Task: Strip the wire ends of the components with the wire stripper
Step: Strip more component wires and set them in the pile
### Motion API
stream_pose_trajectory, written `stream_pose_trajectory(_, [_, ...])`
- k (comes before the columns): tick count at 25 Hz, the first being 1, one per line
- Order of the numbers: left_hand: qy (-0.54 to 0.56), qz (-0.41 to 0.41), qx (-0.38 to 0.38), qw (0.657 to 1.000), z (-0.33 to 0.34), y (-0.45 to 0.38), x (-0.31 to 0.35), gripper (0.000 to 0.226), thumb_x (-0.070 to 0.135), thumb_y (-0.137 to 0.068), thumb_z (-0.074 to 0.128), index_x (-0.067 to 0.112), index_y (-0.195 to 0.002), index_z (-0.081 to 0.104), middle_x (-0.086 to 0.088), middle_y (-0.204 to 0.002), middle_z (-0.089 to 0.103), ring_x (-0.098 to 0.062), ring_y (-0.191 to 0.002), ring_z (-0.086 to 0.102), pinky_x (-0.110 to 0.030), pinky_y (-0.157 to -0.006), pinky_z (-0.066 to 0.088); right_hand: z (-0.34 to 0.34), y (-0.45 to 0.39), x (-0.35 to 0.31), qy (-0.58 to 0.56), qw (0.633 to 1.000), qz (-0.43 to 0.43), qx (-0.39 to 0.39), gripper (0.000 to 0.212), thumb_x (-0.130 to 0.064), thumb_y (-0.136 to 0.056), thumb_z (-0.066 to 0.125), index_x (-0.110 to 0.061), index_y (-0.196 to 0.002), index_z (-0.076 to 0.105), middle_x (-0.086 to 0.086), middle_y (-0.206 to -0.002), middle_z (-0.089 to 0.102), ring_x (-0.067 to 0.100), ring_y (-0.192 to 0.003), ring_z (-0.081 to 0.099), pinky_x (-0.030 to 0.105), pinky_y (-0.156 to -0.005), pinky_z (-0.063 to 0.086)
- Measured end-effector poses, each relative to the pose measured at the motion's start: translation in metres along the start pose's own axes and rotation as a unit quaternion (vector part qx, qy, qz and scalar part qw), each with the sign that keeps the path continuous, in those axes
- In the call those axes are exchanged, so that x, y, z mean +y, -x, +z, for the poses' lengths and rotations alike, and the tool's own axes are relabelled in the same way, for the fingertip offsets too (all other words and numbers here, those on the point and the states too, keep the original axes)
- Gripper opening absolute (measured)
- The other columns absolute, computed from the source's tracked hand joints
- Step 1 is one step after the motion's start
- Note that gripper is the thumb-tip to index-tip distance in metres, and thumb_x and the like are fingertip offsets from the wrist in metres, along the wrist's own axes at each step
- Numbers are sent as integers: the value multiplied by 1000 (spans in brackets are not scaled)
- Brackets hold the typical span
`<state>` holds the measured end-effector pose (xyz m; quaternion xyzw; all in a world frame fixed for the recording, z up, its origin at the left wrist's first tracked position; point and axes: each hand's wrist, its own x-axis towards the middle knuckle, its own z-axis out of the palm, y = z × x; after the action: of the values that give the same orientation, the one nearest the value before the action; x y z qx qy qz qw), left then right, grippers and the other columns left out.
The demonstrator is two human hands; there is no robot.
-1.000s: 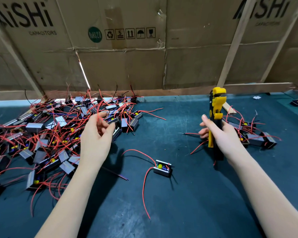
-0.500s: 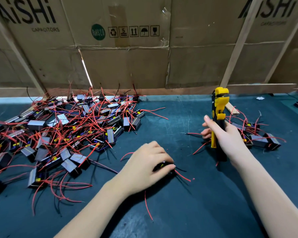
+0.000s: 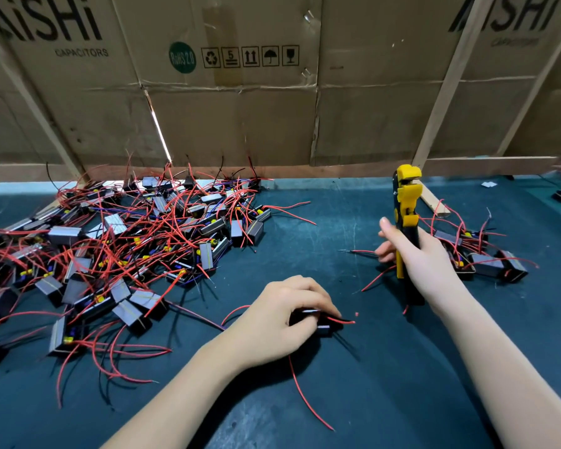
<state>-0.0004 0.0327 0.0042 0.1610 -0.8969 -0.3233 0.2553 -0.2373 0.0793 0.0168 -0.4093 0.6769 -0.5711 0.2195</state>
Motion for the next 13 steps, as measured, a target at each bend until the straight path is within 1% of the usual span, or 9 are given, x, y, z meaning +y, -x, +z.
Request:
stream_pose_trajectory(1, [16, -9, 2, 1000, 0, 0, -1, 31, -6, -84, 58, 14, -96, 77, 3, -97, 68, -12, -96, 62, -32, -87, 49, 1, 0, 1, 2, 1000, 1, 12, 55, -65, -83, 60, -10, -86, 64, -1, -70, 71, 22, -76, 68, 27, -67, 47])
stream_pose_trajectory(2, [24, -15, 5, 1000, 0, 0, -2, 23, -2, -87, 61, 13, -94, 77, 3, -97, 69, -11, -96, 63, -33, -87, 49, 0, 0, 2, 3, 1000, 2, 27, 57, -66, -82, 58, -9, -82, 62, -2, -65, 69, 26, -77, 68, 33, -70, 50])
stream_pose_trajectory(4, [24, -19, 5, 1000, -2, -1, -4, 16, 4, -90, 63, 12, -94, 76, 3, -97, 70, -11, -95, 64, -33, -88, 49, 0, 0, 4, -11, 998, -1, 61, 58, -67, -80, 55, -9, -72, 56, -3, -56, 62, 32, -74, 64, 48, -81, 52])
stream_pose_trajectory(5, [24, -23, 3, 999, -2, -2, -4, 14, 5, -91, 64, 11, -94, 76, 3, -97, 71, -11, -94, 64, -33, -88, 49, 0, 1, 4, -18, 997, -7, 73, 59, -68, -78, 54, -10, -71, 54, -1, -56, 59, 32, -71, 62, 51, -82, 51])
stream_pose_trajectory(6, [26, -30, 1, 999, -3, -2, -5, 12, 7, -91, 65, 12, -95, 75, 4, -96, 71, -11, -94, 64, -31, -88, 49, 1, 1, 4, -13, 997, -18, 79, 62, -70, -77, 54, -8, -71, 52, 2, -58, 57, 31, -68, 61, 50, -81, 50])
stream_pose_trajectory(8, [21, -46, 5, 999, -4, -1, -6, 8, 11, -91, 66, 13, -95, 73, 7, -94, 71, -8, -92, 64, -24, -87, 48, 5, 4, 4, -19, 996, -52, 71, 63, -70, -78, 56, -7, -75, 52, 11, -66, 55, 28, -65, 57, 47, -77, 49])
stream_pose_trajectory(9, [14, -51, 13, 999, -5, -1, -7, 7, 12, -91, 67, 14, -94, 73, 10, -92, 70, -5, -91, 63, -20, -86, 46, 8, 7, 3, -55, 995, -62, 46, 59, -69, -80, 59, -10, -76, 54, 10, -67, 55, 26, -65, 57, 45, -76, 49])
stream_pose_trajectory(11, [-2, -63, 37, 997, -7, 0, -9, 5, 14, -90, 68, 15, -93, 72, 16, -88, 69, -1, -88, 62, -14, -84, 44, 15, 10, 0, -128, 989, -63, -46, 51, -63, -81, 60, -12, -80, 57, 10, -71, 59, 27, -70, 60, 45, -77, 50])
stream_pose_trajectory(13, [-16, -82, 63, 995, -10, -1, -10, 4, 15, -88, 71, 17, -91, 74, 24, -82, 66, 2, -86, 62, -12, -81, 42, 20, 13, 1, -137, 981, -56, -124, 54, -63, -79, 58, -9, -86, 60, 14, -76, 63, 34, -76, 64, 50, -81, 51])
